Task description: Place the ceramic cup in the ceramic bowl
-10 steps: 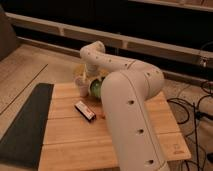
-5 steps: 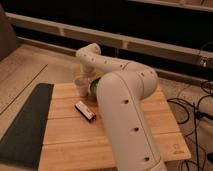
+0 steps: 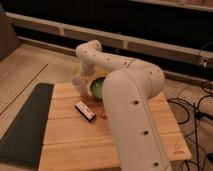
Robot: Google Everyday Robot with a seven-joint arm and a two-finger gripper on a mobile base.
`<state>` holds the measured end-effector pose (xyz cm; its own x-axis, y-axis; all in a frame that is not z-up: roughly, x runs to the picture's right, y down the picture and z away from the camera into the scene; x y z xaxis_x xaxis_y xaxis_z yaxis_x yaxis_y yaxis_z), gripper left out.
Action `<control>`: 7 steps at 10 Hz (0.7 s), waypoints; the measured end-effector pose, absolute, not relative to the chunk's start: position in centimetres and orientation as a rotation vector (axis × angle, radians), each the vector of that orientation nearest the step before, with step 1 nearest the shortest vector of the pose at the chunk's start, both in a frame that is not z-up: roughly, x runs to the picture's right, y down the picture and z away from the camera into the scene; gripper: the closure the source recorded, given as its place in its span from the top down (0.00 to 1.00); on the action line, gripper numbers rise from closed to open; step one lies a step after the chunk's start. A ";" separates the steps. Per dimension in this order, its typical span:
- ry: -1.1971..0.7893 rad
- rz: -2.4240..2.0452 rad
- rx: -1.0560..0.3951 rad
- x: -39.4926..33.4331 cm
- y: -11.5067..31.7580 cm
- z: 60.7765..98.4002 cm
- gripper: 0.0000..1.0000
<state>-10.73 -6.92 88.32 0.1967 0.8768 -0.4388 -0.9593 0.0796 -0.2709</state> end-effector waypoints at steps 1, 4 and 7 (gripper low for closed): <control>0.171 1.399 -0.546 -9.5 -7.7 86.4 0.00; 0.161 1.481 -0.505 -4.2 -8.3 82.1 0.00; 0.162 1.577 -0.486 1.3 -5.9 81.6 0.00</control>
<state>1.31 -5.86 81.61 0.0063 0.9162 -0.4007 -0.9785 -0.0769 -0.1912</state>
